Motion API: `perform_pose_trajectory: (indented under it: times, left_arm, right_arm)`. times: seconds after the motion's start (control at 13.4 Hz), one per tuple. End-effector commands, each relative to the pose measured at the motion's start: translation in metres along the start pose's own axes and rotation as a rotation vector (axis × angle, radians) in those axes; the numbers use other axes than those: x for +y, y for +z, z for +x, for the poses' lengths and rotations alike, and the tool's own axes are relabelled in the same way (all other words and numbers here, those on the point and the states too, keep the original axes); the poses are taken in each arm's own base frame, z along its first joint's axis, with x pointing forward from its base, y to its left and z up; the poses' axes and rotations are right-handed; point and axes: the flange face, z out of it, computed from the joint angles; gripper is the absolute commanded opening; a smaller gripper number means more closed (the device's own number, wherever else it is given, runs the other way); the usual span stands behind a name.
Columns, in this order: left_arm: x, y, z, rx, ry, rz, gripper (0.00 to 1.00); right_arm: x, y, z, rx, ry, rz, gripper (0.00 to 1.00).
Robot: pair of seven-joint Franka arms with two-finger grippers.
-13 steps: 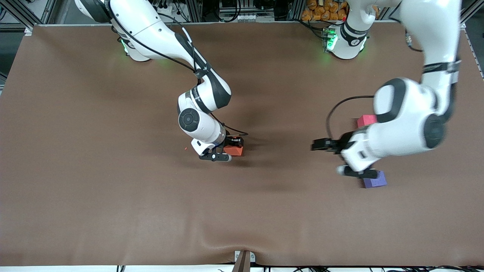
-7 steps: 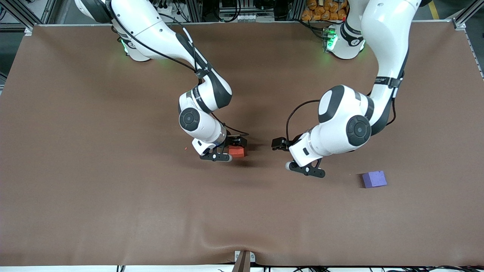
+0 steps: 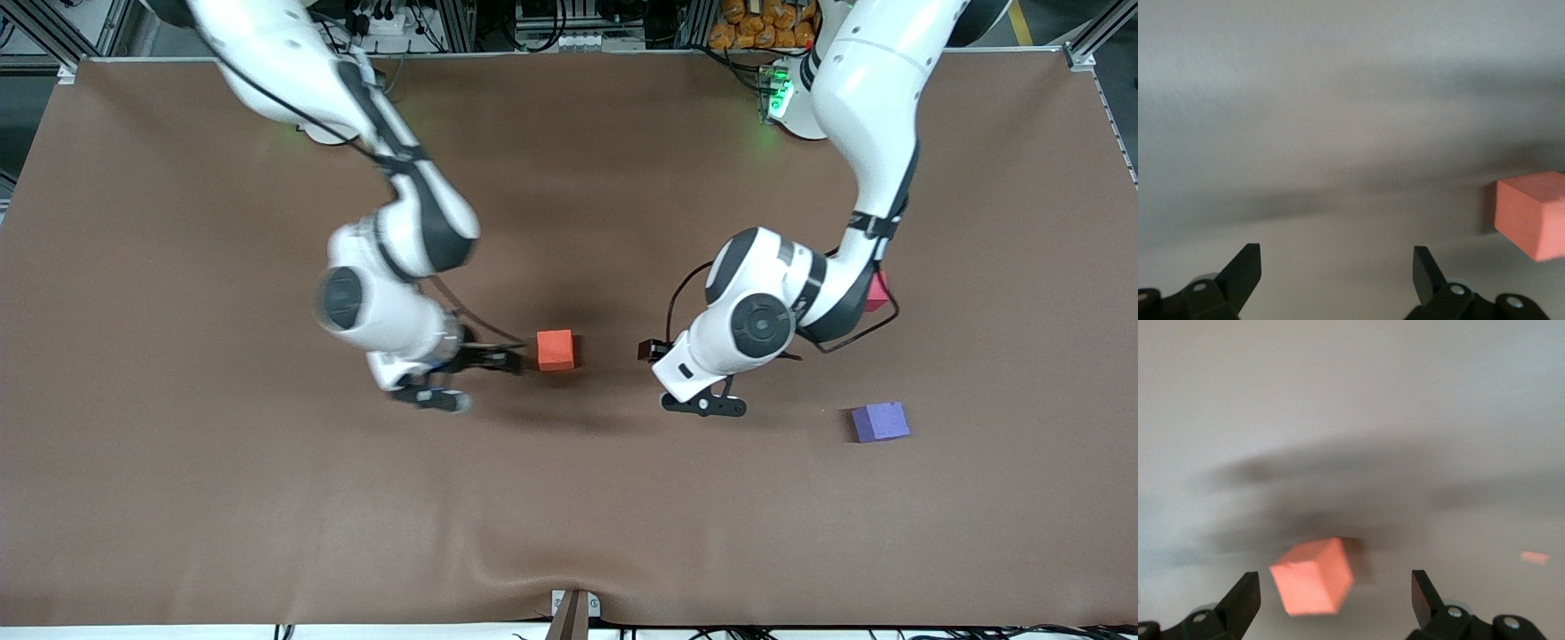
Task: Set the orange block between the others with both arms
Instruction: 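Set the orange cube down at the table middle with the right gripper, then grasp the orange cube with the left gripper while the right gripper withdraws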
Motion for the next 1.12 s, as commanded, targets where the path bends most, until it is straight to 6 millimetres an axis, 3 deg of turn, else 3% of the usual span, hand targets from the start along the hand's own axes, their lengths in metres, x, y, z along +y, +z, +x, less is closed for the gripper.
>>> perform_pose_trajectory:
  times: [0.0, 0.22, 0.37, 0.45, 0.52, 0.74, 1.04]
  left_arm:
    - [0.034, 0.012, -0.013, 0.006, -0.069, 0.03, 1.0]
    - [0.067, 0.008, -0.029, 0.024, -0.108, 0.024, 1.0]
    - [0.107, 0.0, -0.04, 0.076, -0.104, -0.013, 1.0]
    - [0.128, 0.01, -0.049, 0.105, -0.088, -0.032, 1.0]
    - [0.145, 0.024, -0.055, 0.134, -0.097, -0.052, 1.0]
    - [0.169, 0.065, -0.059, 0.197, -0.118, -0.112, 1.0]
    - [0.178, 0.085, -0.056, 0.276, -0.101, -0.117, 1.0]
  right_arm:
    - [0.053, -0.082, 0.01, -0.018, 0.031, -0.071, 1.0]
    - [0.117, -0.147, 0.03, -0.014, 0.114, -0.09, 1.0]
    - [0.148, -0.187, 0.031, 0.021, 0.129, -0.154, 1.0]
    - [0.16, -0.2, 0.029, 0.03, 0.123, -0.21, 1.0]
    - [0.162, -0.208, 0.024, 0.03, 0.109, -0.251, 1.0]
    - [0.181, -0.254, 0.015, 0.067, 0.129, -0.264, 1.0]
    - [0.196, -0.307, 0.005, 0.077, 0.103, -0.328, 1.0]
